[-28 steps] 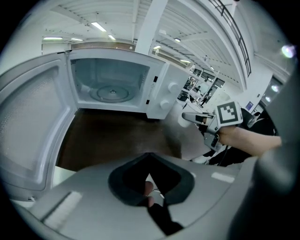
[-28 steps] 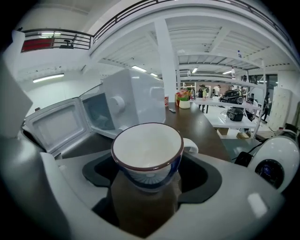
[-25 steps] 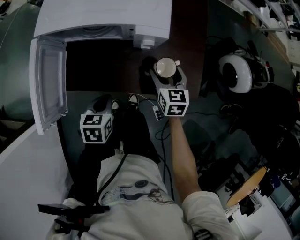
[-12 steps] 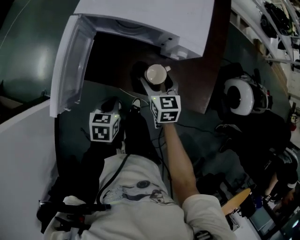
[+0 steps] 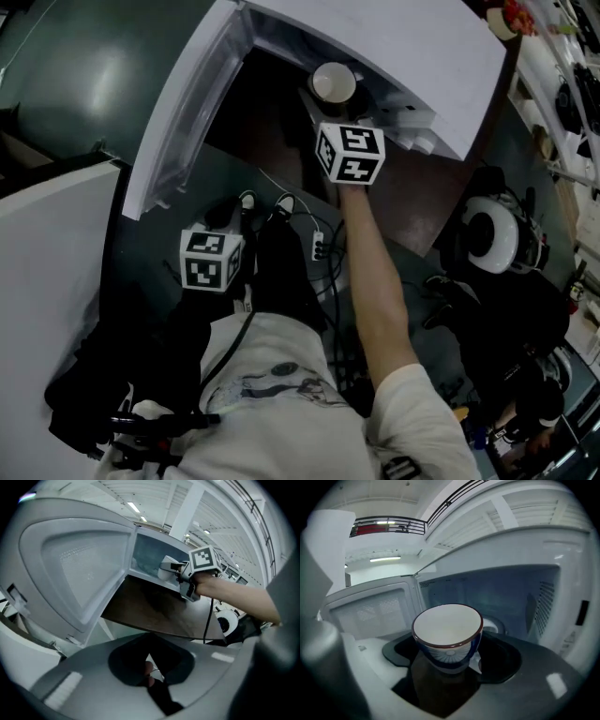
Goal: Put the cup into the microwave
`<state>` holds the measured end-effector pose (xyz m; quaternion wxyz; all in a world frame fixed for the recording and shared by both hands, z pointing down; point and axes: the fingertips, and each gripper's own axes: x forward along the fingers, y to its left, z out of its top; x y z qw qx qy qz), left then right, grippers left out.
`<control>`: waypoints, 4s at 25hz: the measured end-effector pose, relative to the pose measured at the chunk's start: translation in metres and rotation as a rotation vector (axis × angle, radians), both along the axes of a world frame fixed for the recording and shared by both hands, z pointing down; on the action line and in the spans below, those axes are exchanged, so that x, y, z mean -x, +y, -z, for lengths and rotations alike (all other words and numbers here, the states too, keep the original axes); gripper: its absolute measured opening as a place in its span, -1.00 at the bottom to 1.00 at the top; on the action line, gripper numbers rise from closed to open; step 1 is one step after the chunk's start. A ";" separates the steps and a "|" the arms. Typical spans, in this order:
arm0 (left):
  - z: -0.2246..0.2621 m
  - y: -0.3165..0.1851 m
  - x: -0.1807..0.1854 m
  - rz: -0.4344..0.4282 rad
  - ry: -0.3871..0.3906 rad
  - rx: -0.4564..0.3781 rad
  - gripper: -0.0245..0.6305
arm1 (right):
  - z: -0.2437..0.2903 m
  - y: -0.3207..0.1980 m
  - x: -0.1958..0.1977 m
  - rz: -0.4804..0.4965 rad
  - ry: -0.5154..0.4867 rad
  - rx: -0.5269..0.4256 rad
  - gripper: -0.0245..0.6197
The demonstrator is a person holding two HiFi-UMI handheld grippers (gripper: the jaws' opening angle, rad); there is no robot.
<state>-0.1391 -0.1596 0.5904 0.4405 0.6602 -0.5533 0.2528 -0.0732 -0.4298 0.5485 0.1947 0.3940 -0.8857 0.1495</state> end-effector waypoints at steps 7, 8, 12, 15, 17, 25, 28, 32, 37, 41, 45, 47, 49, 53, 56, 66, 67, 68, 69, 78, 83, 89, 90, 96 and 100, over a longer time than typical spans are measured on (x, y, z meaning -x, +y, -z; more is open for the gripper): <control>-0.009 0.012 0.025 0.056 -0.009 0.038 -0.93 | -0.006 -0.064 0.010 -0.105 -0.022 -0.042 0.29; -0.010 0.013 0.027 0.060 -0.010 0.042 -0.93 | -0.007 -0.070 0.010 -0.121 -0.026 -0.047 0.29; -0.013 0.014 0.031 0.064 -0.005 0.051 -0.93 | -0.011 -0.086 0.011 -0.157 -0.018 -0.061 0.29; -0.014 0.012 0.031 0.059 -0.001 0.053 -0.93 | -0.014 -0.093 0.011 -0.169 -0.016 -0.067 0.29; -0.015 0.012 0.030 0.052 0.002 0.057 -0.93 | -0.016 -0.096 0.011 -0.177 -0.020 -0.068 0.29; -0.016 0.016 0.031 0.045 0.007 0.068 -0.93 | -0.014 -0.112 0.013 -0.201 -0.029 -0.084 0.29; -0.018 0.018 0.031 0.043 0.009 0.072 -0.93 | -0.014 -0.115 0.011 -0.207 -0.034 -0.095 0.29; -0.019 0.018 0.029 0.037 0.015 0.071 -0.93 | -0.015 -0.119 0.008 -0.202 -0.043 -0.095 0.30; -0.015 0.018 0.019 0.016 0.025 0.057 -0.93 | -0.016 -0.106 0.000 -0.193 -0.056 -0.054 0.35; -0.009 0.015 0.013 -0.009 0.034 0.029 -0.93 | -0.013 -0.081 -0.008 -0.193 -0.058 -0.028 0.35; 0.003 0.010 0.005 -0.041 0.046 -0.007 -0.93 | 0.008 -0.029 -0.021 -0.217 -0.063 -0.046 -0.07; 0.012 0.005 0.000 -0.064 0.051 -0.035 -0.93 | 0.023 0.001 -0.032 -0.254 -0.063 -0.069 -0.37; 0.023 0.000 -0.006 -0.088 0.057 -0.068 -0.93 | 0.039 0.030 -0.043 -0.295 -0.060 -0.088 -0.80; 0.045 -0.008 -0.015 -0.127 0.070 -0.130 -0.93 | 0.072 0.083 -0.060 -0.328 -0.051 -0.113 -0.92; 0.066 -0.015 -0.022 -0.152 0.081 -0.196 -0.93 | 0.098 0.118 -0.070 -0.341 -0.032 -0.145 -0.92; 0.119 -0.015 -0.036 -0.271 0.119 -0.355 -0.93 | 0.130 0.209 -0.105 -0.497 -0.001 -0.153 -0.92; 0.121 -0.012 -0.036 -0.280 0.121 -0.356 -0.93 | 0.132 0.215 -0.105 -0.501 0.002 -0.154 -0.92; 0.123 -0.010 -0.036 -0.286 0.124 -0.357 -0.93 | 0.133 0.220 -0.106 -0.506 0.003 -0.154 -0.92; 0.124 -0.008 -0.035 -0.289 0.127 -0.359 -0.93 | 0.135 0.225 -0.106 -0.510 0.004 -0.155 -0.92; 0.149 0.037 -0.049 -0.270 0.115 -0.393 -0.93 | 0.168 0.289 -0.123 -0.497 -0.021 -0.193 -0.92; 0.154 0.087 -0.071 -0.242 0.085 -0.435 -0.93 | 0.179 0.342 -0.134 -0.471 -0.078 -0.222 -0.92; 0.151 0.161 -0.091 -0.226 0.054 -0.466 -0.93 | 0.161 0.432 -0.160 -0.464 -0.102 -0.197 -0.92; 0.152 0.173 -0.092 -0.221 0.049 -0.471 -0.93 | 0.162 0.445 -0.163 -0.462 -0.104 -0.194 -0.92; 0.166 0.226 -0.099 -0.224 0.010 -0.492 -0.93 | 0.179 0.500 -0.176 -0.428 -0.165 -0.219 -0.92; 0.178 0.241 -0.097 -0.234 -0.008 -0.504 -0.93 | 0.189 0.521 -0.182 -0.443 -0.187 -0.233 -0.92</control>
